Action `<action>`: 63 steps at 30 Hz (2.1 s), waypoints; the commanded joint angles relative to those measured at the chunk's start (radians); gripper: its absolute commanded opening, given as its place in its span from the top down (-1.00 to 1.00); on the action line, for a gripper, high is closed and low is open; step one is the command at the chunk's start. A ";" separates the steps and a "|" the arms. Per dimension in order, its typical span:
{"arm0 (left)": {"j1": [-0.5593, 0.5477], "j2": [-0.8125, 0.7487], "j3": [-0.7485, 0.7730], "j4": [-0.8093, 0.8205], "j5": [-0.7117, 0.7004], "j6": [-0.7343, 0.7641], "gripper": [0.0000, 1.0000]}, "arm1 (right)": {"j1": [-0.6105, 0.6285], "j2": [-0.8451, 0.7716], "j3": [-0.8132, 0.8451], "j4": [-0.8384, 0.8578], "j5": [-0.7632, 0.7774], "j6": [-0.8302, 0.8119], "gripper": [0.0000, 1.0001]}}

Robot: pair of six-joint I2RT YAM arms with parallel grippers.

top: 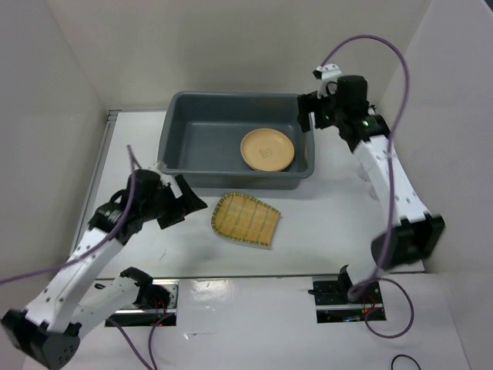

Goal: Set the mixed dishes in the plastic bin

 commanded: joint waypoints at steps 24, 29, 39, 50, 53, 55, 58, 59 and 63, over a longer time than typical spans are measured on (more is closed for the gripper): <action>-0.074 0.492 -0.184 0.457 0.152 0.293 -0.99 | -0.044 -1.120 -0.930 0.229 0.231 0.011 -0.98; -0.084 0.545 -0.203 0.579 0.186 0.284 -0.99 | -0.044 -1.120 -0.947 0.240 0.241 0.011 -0.98; -0.093 0.668 -0.212 0.739 0.232 0.284 -0.68 | -0.054 -1.294 -0.999 0.191 0.195 -0.156 -0.98; -0.143 0.708 -0.160 0.628 0.293 0.284 1.00 | -0.063 -1.416 -1.083 0.247 0.282 -0.176 -0.98; -0.157 0.685 -0.100 0.486 0.380 0.324 1.00 | -0.063 -1.416 -1.083 0.257 0.305 -0.176 -0.98; -0.170 0.641 -0.028 0.381 0.466 0.371 1.00 | -0.063 -1.427 -1.093 0.257 0.305 -0.176 -0.98; -0.180 0.531 0.055 0.180 0.520 0.387 1.00 | -0.063 -1.437 -1.093 0.266 0.319 -0.167 -0.98; -0.180 0.504 0.134 0.155 0.536 0.387 1.00 | -0.063 -1.448 -1.093 0.266 0.330 -0.167 -0.98; -0.136 0.513 0.395 0.069 0.655 0.366 1.00 | -0.063 -1.457 -1.093 0.275 0.339 -0.167 -0.98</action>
